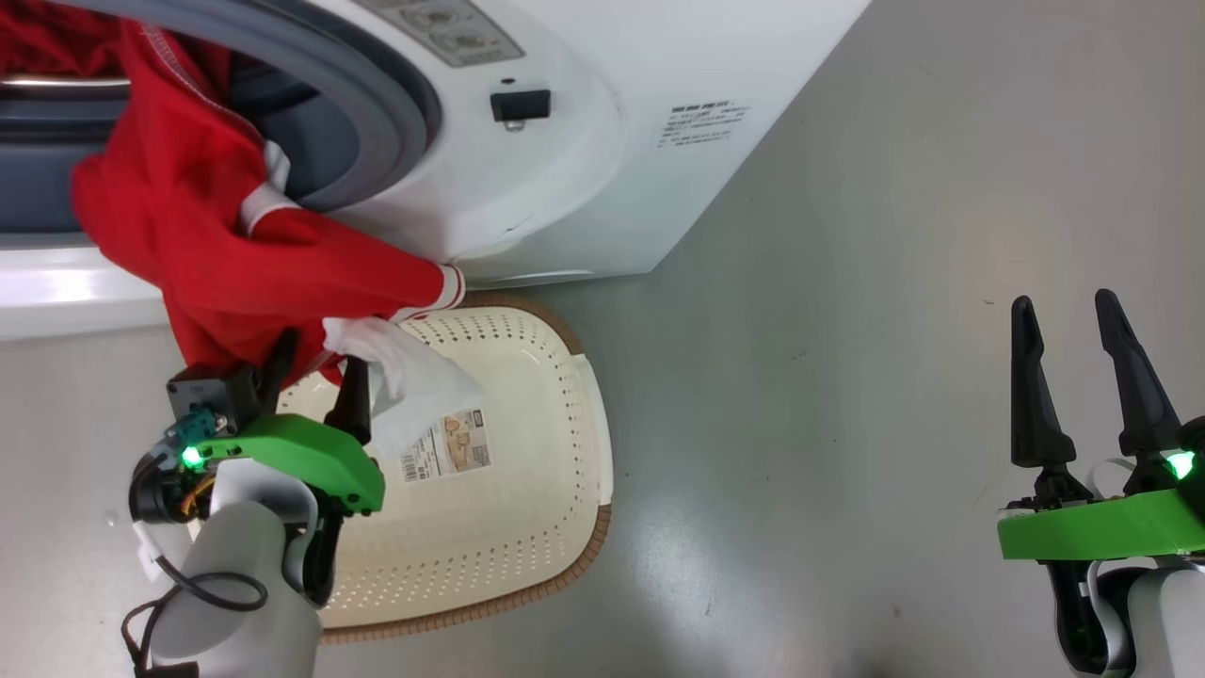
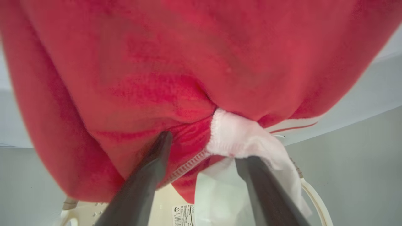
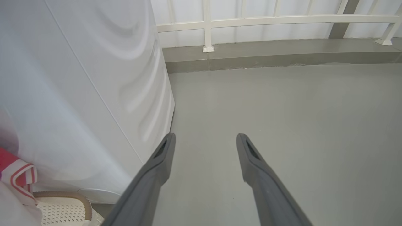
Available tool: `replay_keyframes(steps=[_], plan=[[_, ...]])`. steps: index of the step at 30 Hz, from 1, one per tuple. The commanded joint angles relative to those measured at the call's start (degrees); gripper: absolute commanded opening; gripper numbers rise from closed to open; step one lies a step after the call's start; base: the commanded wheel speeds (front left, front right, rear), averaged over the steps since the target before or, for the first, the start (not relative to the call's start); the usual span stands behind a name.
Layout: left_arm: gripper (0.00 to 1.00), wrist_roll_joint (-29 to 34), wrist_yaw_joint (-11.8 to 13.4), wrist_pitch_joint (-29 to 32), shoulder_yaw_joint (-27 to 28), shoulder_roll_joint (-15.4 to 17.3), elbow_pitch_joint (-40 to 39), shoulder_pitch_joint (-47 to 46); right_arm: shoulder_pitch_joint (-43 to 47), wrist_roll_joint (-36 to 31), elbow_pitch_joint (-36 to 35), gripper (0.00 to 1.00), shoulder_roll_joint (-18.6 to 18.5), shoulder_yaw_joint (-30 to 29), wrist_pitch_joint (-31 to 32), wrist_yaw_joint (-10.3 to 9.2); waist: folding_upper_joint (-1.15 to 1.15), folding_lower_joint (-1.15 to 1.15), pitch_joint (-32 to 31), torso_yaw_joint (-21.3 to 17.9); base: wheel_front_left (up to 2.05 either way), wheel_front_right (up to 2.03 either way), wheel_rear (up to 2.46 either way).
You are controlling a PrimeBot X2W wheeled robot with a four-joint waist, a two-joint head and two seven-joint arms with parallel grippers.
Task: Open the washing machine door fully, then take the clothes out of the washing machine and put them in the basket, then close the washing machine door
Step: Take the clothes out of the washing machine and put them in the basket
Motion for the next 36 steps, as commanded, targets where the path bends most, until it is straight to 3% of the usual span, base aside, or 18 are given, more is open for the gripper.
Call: replay_keyframes(steps=[1, 14, 36], plan=[[1.0, 0.6, -0.3, -0.3, 1.4, 1.6, -0.7, 0.5, -0.8, 0.3, -1.2, 1.0, -0.7, 1.0, -0.4, 0.36, 0.0, 0.0, -0.2, 0.2, 0.0, 0.0, 0.0], [1.0, -2.2, -0.3, -0.3, -0.5, 1.5, -5.9, 3.8, 0.1, -0.5, -1.1, 1.0, -0.7, 0.7, -0.4, 0.36, 0.0, 0.0, -2.9, 2.3, 0.0, 0.0, 0.0], [1.0, -1.1, -0.3, -0.3, 1.9, 1.5, -30.2, 18.0, 2.5, -1.5, -1.0, 1.0, -0.7, 0.8, -0.4, 0.36, 0.0, 0.0, -6.2, 5.4, 0.0, 0.0, 0.0]])
